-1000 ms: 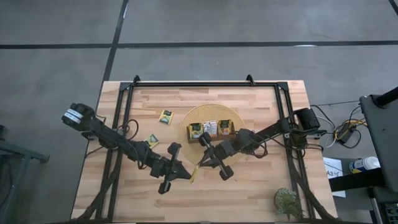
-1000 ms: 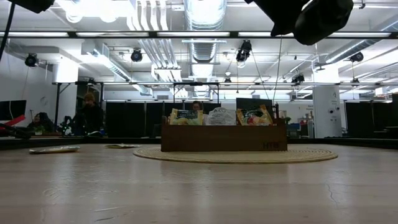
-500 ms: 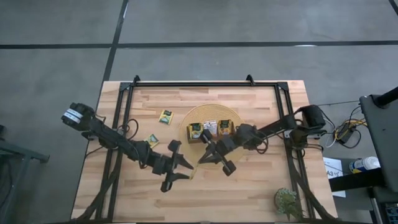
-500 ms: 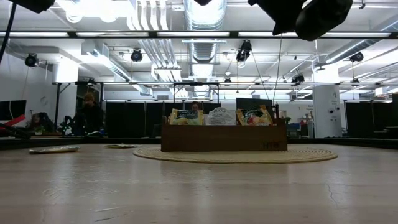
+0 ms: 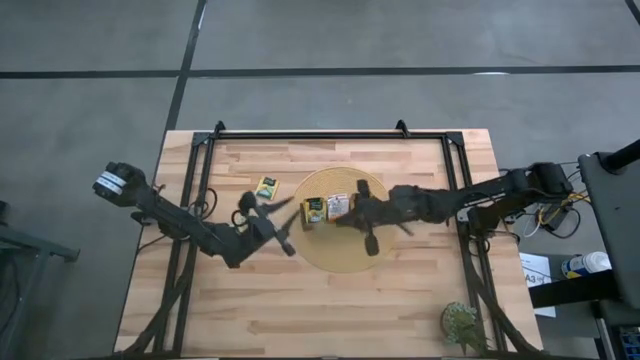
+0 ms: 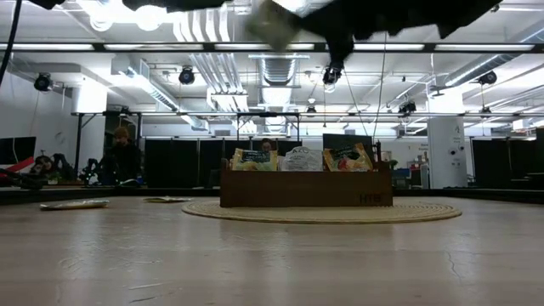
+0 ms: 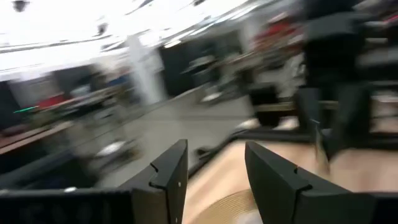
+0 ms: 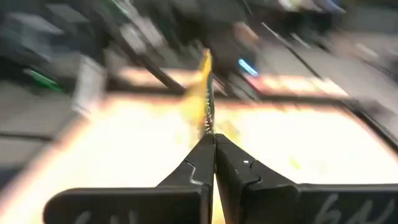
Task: Pick & Place Tea
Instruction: Put the yellow tea bag into the left section of the wooden organizer
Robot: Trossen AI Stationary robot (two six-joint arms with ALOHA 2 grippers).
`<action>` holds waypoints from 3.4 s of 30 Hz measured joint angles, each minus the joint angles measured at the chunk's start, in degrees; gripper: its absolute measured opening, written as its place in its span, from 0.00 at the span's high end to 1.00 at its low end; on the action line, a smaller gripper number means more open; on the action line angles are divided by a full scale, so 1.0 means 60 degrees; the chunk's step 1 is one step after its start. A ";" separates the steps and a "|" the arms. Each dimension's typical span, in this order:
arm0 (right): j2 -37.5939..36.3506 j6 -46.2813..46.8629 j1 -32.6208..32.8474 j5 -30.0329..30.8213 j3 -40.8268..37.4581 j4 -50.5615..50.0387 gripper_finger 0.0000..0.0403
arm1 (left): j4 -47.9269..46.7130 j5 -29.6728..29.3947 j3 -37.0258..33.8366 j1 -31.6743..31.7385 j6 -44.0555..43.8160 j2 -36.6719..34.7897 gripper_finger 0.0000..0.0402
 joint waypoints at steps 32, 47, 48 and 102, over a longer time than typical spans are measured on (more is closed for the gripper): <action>0.3411 -0.0901 -0.1286 0.0437 0.2080 -0.3188 0.98 | -0.0248 -0.0701 0.0022 -0.0087 0.0302 -0.0018 0.62; 0.4558 -0.1169 -0.1346 0.0480 0.2755 -0.3529 0.98 | -0.0248 -0.0670 0.0022 -0.0106 0.0307 -0.0018 0.62; 0.4541 -0.1194 -0.1359 0.0500 0.2859 -0.3829 0.98 | -0.0248 -0.0669 0.0022 -0.0109 0.0307 -0.0018 0.62; 0.4212 -0.1327 -0.1328 0.0675 0.5316 -0.8905 0.98 | -0.0248 -0.0693 0.0025 -0.0266 0.0548 -0.0135 0.62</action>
